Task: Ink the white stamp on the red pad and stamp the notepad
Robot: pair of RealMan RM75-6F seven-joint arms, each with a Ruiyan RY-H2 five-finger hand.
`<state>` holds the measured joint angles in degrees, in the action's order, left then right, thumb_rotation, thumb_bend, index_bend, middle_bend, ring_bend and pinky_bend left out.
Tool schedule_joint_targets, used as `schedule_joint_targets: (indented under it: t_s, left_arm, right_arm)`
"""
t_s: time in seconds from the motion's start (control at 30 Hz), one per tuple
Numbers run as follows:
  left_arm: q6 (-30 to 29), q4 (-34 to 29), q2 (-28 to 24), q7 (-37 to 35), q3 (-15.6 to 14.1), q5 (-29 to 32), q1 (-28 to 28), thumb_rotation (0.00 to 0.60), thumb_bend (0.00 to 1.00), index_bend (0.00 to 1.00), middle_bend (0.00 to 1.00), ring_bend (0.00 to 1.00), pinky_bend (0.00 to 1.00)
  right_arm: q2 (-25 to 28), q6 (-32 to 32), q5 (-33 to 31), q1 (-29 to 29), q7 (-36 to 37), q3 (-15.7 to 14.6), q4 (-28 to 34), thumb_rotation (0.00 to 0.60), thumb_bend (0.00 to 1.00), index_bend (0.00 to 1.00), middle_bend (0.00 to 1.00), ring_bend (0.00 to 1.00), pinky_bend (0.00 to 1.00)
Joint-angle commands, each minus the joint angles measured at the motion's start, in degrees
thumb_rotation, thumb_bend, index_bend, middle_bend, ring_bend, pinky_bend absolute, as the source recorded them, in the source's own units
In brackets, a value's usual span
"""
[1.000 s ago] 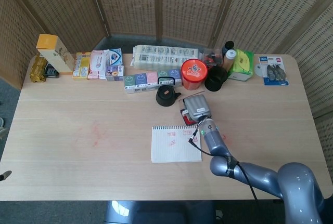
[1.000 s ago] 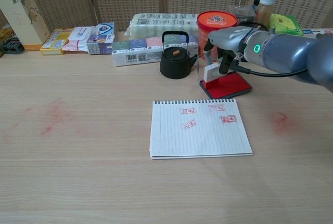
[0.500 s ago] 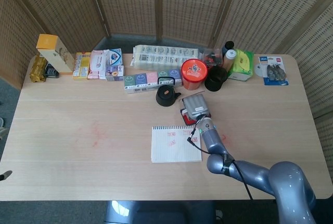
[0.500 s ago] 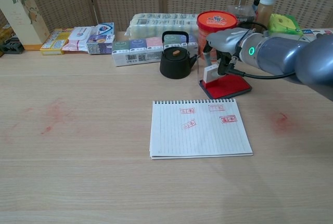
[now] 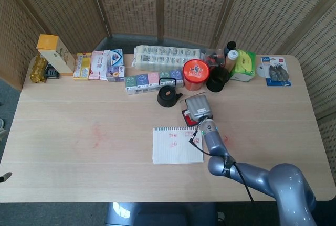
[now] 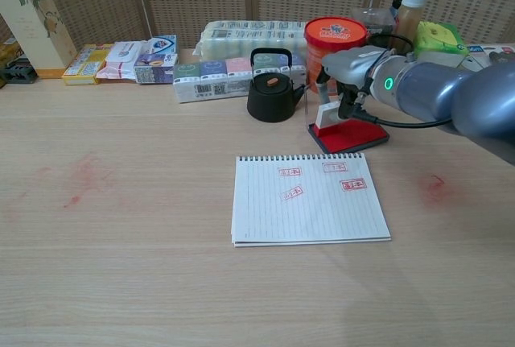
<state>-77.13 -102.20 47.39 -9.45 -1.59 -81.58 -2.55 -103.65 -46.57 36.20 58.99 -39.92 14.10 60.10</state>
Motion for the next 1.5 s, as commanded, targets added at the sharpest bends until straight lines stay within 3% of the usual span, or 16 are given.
schedule_joint_targets:
  t_s: [0.03, 0.37, 0.67, 0.83, 1.17, 1.3, 1.5]
  left_arm:
    - [0.0, 0.0, 0.0, -0.1, 0.0, 0.0, 0.0, 0.6, 0.0, 0.0, 0.0, 0.0, 0.01]
    - [0.1, 0.3, -0.1, -0.7, 0.1, 0.1, 0.0, 0.6, 0.0, 0.0, 0.0, 0.0, 0.01]
    - [0.0, 0.1, -0.3, -1.0, -0.1, -0.4, 0.0, 0.6, 0.0, 0.0, 0.0, 0.0, 0.01]
    - [0.1, 0.2, -0.4, -1.8, -0.3, -0.9, 0.0, 0.6, 0.0, 0.0, 0.0, 0.0, 0.01]
    - [-0.8, 0.3, -0.9, -3.0, -1.0, -3.5, 0.3, 0.6, 0.0, 0.0, 0.0, 0.0, 0.01]
    - [-1.2, 0.2, -0.8, -2.8, -1.4, -4.4, 0.4, 0.6, 0.0, 0.0, 0.0, 0.0, 0.01]
    - [-1.2, 0.0, -0.7, -2.3, -1.5, -4.5, 0.4, 0.6, 0.0, 0.0, 0.0, 0.0, 0.01]
  right_arm:
    - [-0.4, 0.1, -0.1, 0.1, 0.0, 0.0, -0.5, 0.6, 0.46, 0.6, 1.0, 1.0, 1.0]
    - [-1.5, 0.7, -0.4, 0.0, 0.2, 0.0, -2.4, 0.6, 0.46, 0.6, 1.0, 1.0, 1.0]
    - [1.3, -1.6, -0.6, -0.6, -0.8, 0.3, 3.0, 0.6, 0.46, 0.61, 1.0, 1.0, 1.0]
    - [5.2, -4.0, -0.3, -1.2, -1.5, 0.6, 10.8, 0.6, 0.46, 0.62, 1.0, 1.0, 1.0]
    - [15.2, -16.5, -0.1, -3.5, -7.4, -0.3, 35.4, 0.6, 0.47, 0.62, 1.0, 1.0, 1.0]
    - [15.6, -22.5, -0.7, -4.3, -11.7, -2.5, 43.8, 0.6, 0.48, 0.62, 1.0, 1.0, 1.0]
    - [12.6, -25.9, -0.3, -4.2, -14.8, -4.9, 46.9, 0.6, 0.48, 0.63, 1.0, 1.0, 1.0]
